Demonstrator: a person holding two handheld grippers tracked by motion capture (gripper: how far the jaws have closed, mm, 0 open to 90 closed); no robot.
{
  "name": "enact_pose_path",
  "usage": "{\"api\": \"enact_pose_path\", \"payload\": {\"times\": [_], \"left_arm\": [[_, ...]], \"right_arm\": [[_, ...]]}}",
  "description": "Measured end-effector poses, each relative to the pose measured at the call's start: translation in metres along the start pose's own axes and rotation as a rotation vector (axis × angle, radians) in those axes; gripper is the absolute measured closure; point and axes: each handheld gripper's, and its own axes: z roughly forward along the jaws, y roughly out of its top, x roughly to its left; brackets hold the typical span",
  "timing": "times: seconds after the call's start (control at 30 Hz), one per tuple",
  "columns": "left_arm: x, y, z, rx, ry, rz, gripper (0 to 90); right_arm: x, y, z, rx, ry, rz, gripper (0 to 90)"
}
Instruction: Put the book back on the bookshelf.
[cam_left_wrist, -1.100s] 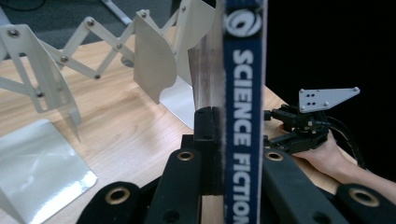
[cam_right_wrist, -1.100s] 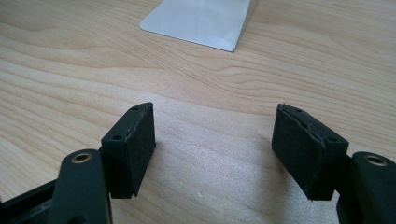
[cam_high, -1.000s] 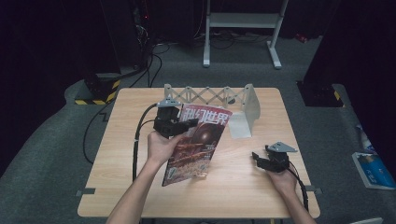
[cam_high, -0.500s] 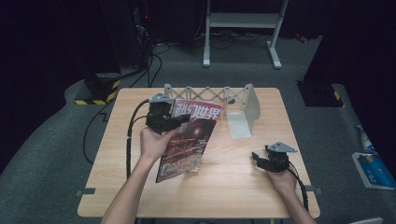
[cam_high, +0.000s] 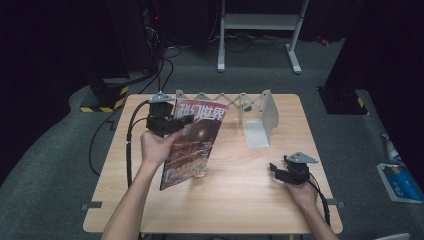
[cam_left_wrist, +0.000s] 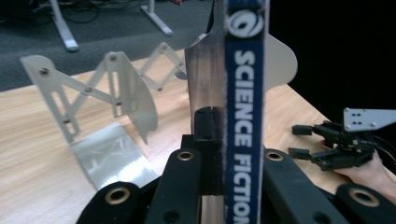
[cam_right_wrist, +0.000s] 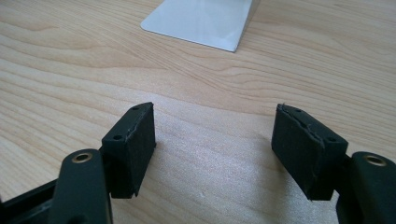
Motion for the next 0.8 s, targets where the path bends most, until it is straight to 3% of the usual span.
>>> {"api": "enact_pose_path", "payload": {"times": [0.63,0.8], "left_arm": [[0.021,0.018,-0.002,-0.004,0.121,0.007,83.9],[0.026,0.028,0.004,0.039,0.149,0.006,83.8]], "right_arm": [[0.000,0.000,0.000,0.000,0.003,-0.001,30.6],[0.000,0.000,0.000,0.002,0.003,0.000,30.6]]}}
